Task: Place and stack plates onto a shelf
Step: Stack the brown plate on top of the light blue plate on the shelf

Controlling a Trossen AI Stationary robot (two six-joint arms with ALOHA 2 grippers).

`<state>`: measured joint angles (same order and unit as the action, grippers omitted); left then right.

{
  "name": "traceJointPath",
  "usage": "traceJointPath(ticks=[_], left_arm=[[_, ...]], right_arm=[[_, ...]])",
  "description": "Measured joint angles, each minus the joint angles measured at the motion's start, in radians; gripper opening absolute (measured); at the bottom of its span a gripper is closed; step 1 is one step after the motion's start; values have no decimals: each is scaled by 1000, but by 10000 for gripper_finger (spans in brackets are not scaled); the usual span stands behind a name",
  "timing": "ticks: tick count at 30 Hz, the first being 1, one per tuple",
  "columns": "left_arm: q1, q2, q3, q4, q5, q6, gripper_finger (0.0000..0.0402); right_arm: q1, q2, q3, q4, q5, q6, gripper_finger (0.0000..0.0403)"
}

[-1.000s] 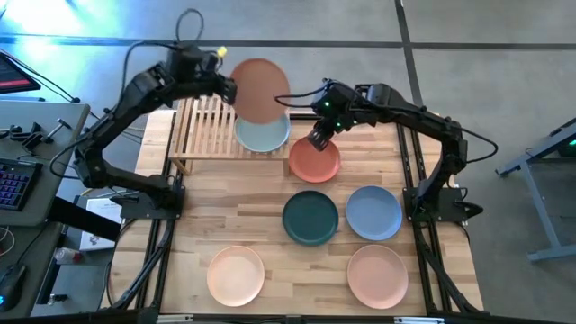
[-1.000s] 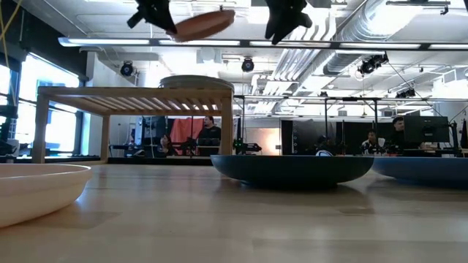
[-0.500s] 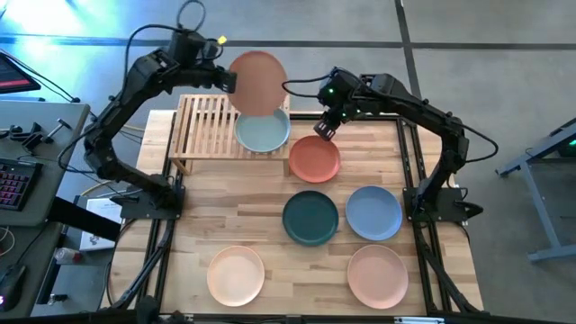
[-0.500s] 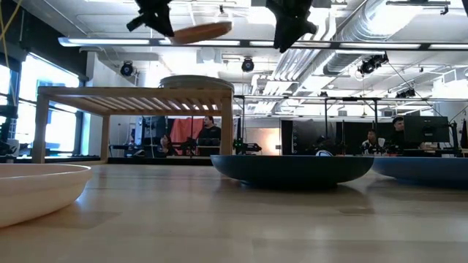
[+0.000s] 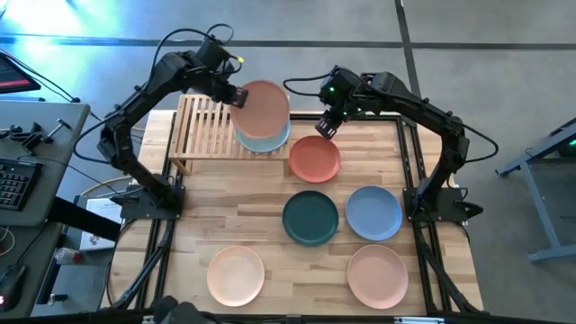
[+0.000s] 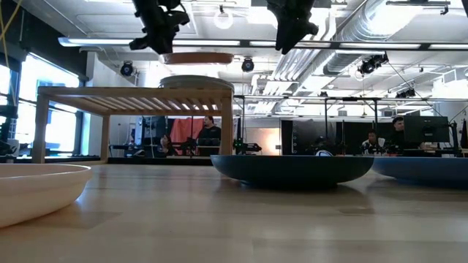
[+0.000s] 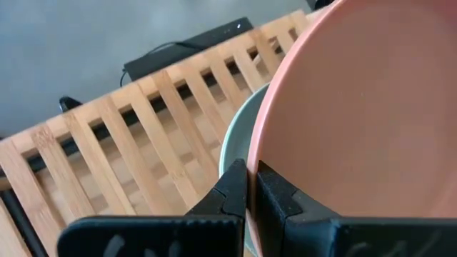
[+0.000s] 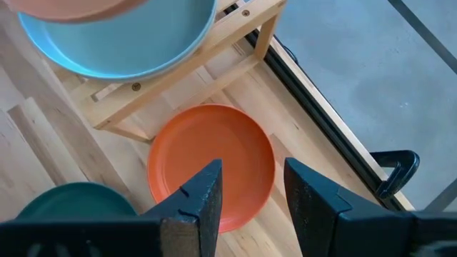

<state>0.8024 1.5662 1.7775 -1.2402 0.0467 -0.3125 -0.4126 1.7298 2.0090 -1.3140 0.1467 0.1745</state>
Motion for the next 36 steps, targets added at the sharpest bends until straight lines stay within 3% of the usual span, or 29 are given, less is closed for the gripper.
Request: traceJointPath(ticks=[19, 36], left_arm=[[-1, 122, 0, -66, 35, 11, 1], [-1, 121, 0, -107, 48, 8, 2]], right_arm=[[1, 1, 0, -7, 0, 7, 126], [1, 1, 0, -7, 0, 7, 126]])
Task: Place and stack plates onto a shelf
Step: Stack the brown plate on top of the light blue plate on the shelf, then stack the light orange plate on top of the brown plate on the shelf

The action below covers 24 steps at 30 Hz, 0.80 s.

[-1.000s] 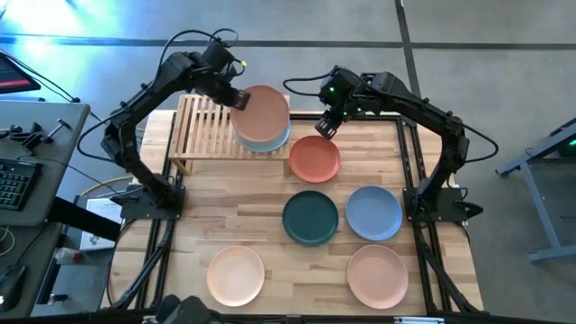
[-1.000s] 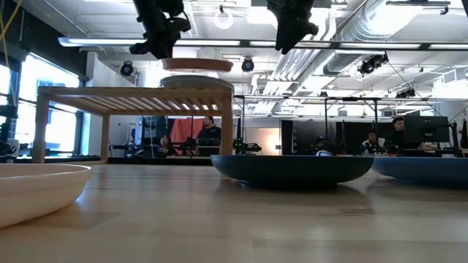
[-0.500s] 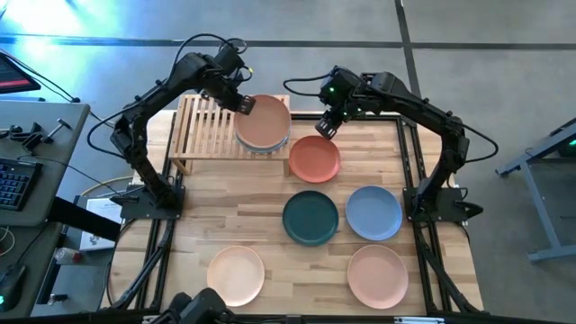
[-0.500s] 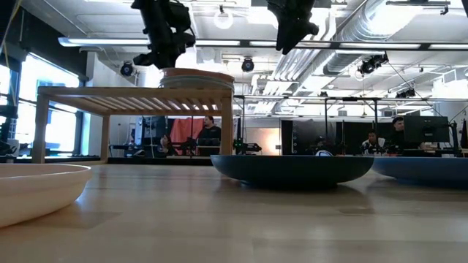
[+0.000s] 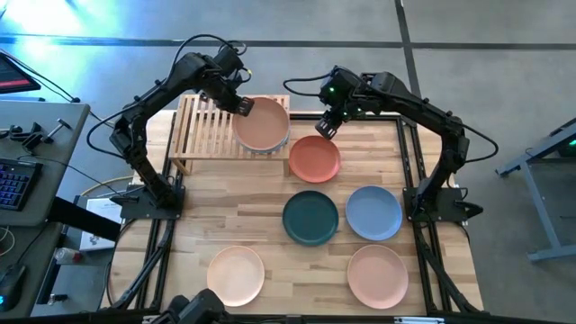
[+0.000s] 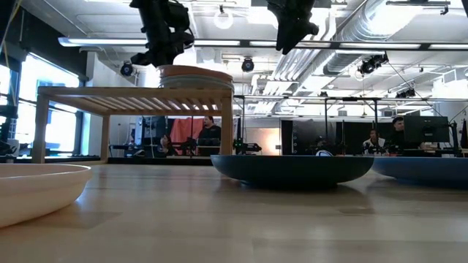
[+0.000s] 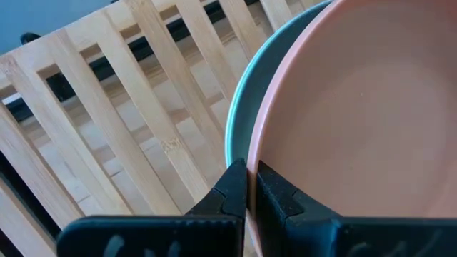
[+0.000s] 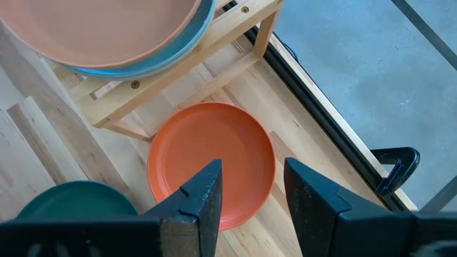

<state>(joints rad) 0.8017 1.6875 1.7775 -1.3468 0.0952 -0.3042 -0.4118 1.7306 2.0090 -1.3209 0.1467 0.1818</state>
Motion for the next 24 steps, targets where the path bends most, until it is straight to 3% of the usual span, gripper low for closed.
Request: traceJointPath(ticks=[16, 24], left_arm=[[0, 0, 0, 5, 5, -3, 75], [17, -44, 0, 5, 172, 22, 70]], right_arm=[[0, 0, 0, 0, 0, 0, 126], [0, 0, 0, -15, -40, 1, 126]])
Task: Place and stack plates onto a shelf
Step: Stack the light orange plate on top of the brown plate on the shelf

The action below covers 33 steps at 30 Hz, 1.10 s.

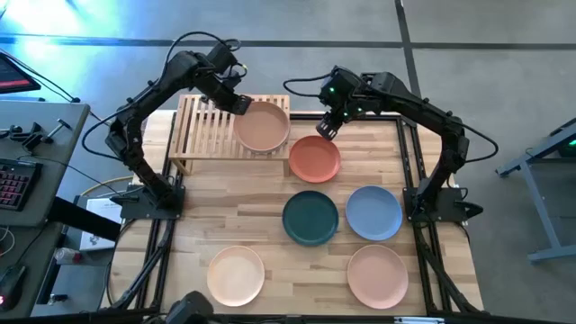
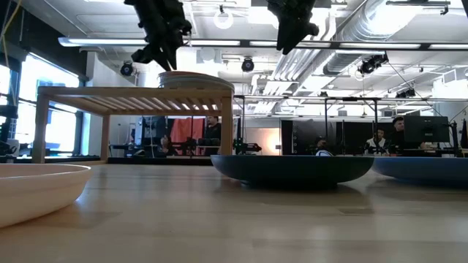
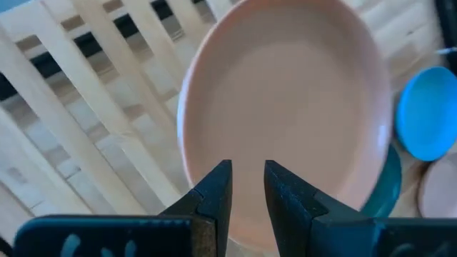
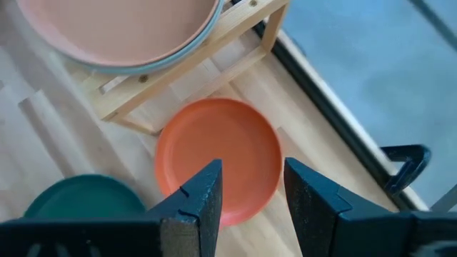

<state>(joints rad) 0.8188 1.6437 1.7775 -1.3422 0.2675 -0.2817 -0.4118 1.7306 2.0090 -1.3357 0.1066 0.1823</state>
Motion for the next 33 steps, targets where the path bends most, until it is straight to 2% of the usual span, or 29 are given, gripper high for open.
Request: traceJointPath(ticks=[7, 14, 22, 33], left_arm=[[-4, -106, 0, -10, 4, 2, 70], [-94, -190, 0, -123, 5, 24, 70], [-318, -238, -49, -189, 1, 25, 70], [-680, -370, -313, -154, -15, -140, 70]], right_arm=[[6, 0, 0, -47, -112, 4, 126], [59, 0, 0, -53, -124, 47, 126], [156, 0, 0, -53, -117, 190, 126], [288, 0, 0, -52, -81, 472, 126]])
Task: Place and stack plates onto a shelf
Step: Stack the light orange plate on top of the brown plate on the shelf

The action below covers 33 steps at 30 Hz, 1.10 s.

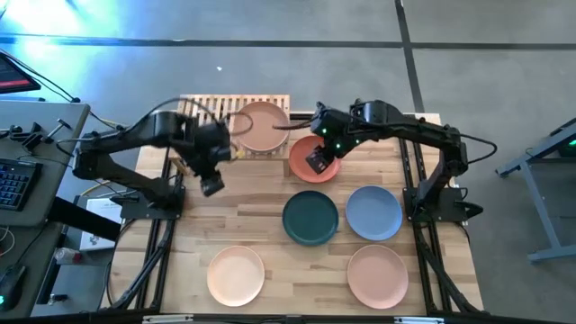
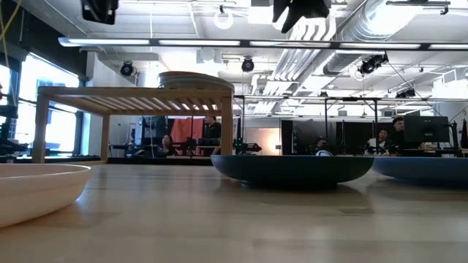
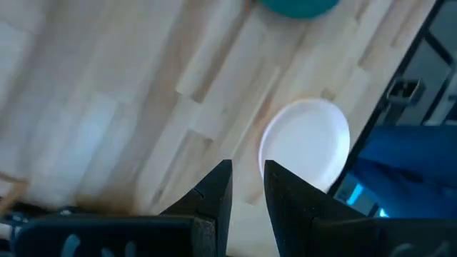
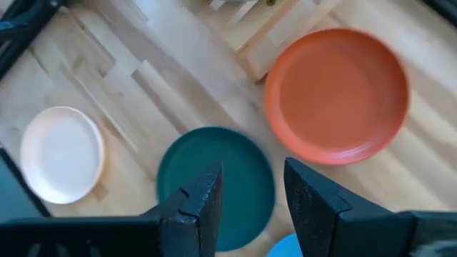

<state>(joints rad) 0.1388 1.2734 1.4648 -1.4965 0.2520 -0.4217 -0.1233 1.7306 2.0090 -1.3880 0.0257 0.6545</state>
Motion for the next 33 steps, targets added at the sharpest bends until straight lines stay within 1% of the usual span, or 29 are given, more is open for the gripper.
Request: traceJointPath(ticks=[4, 7, 12, 16, 21, 24, 30, 33], left_arm=[[-106, -50, -103, 91, -21, -74, 70], [-182, -70, -179, 154, -41, -129, 70], [-303, -77, -289, 210, -64, -212, 70], [-389, -77, -369, 317, -78, -287, 70], [-467, -77, -455, 432, -145, -399, 70], [-507, -76, -496, 481, -179, -460, 70], [-584, -55, -554, 575, -182, -527, 70], [-616, -16, -555, 585, -192, -538, 70]], right_arm=[[63, 0, 0, 0, 9, 88, 126], [114, 0, 0, 0, 62, 158, 126], [188, 0, 0, 0, 132, 255, 126], [228, 0, 0, 1, 177, 310, 126], [257, 0, 0, 2, 231, 361, 126], [264, 0, 0, 3, 245, 377, 126], [268, 13, 1, 8, 259, 393, 126], [268, 26, 1, 10, 259, 393, 126]])
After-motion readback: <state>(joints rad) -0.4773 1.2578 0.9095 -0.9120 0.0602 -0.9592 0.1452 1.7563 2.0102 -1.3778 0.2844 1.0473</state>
